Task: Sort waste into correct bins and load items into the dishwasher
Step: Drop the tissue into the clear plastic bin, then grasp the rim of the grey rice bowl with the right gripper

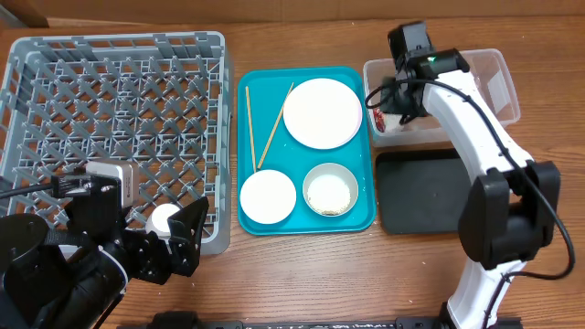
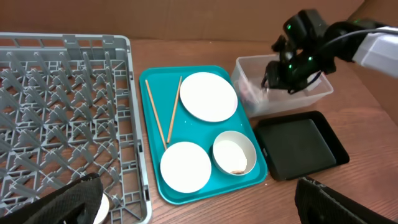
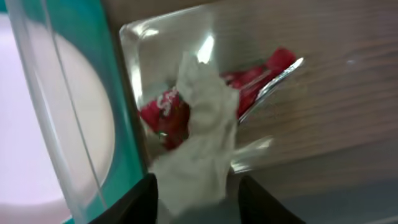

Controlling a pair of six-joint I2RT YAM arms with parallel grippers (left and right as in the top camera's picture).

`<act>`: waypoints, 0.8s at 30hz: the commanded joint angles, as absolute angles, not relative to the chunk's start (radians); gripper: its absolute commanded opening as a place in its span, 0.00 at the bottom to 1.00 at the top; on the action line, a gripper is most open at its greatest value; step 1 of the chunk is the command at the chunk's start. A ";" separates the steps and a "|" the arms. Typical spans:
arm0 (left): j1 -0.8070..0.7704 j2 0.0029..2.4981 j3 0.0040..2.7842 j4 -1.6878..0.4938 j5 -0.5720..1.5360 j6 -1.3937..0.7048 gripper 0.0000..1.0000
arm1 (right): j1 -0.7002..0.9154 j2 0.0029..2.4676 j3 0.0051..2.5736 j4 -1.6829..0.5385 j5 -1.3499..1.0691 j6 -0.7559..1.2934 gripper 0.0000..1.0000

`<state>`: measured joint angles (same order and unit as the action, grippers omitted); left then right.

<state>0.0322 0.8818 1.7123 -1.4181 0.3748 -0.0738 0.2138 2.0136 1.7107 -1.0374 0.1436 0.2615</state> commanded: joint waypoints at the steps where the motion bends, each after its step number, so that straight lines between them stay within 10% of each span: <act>1: 0.026 0.883 1.721 -1.418 0.385 -0.056 1.00 | 0.237 1.919 1.724 -1.040 0.052 0.262 0.48; 12: 0.026 0.883 1.721 -1.418 0.385 -0.056 1.00 | 0.472 1.752 1.697 -1.327 -0.020 0.263 0.53; 24: 0.026 0.883 1.721 -1.418 0.385 -0.056 1.00 | 0.732 1.753 1.335 -1.019 0.026 0.286 0.48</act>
<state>0.0322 0.8818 1.7123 -1.4193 0.3748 -0.0734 0.7200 1.7573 1.3693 -1.0435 -0.0177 0.2836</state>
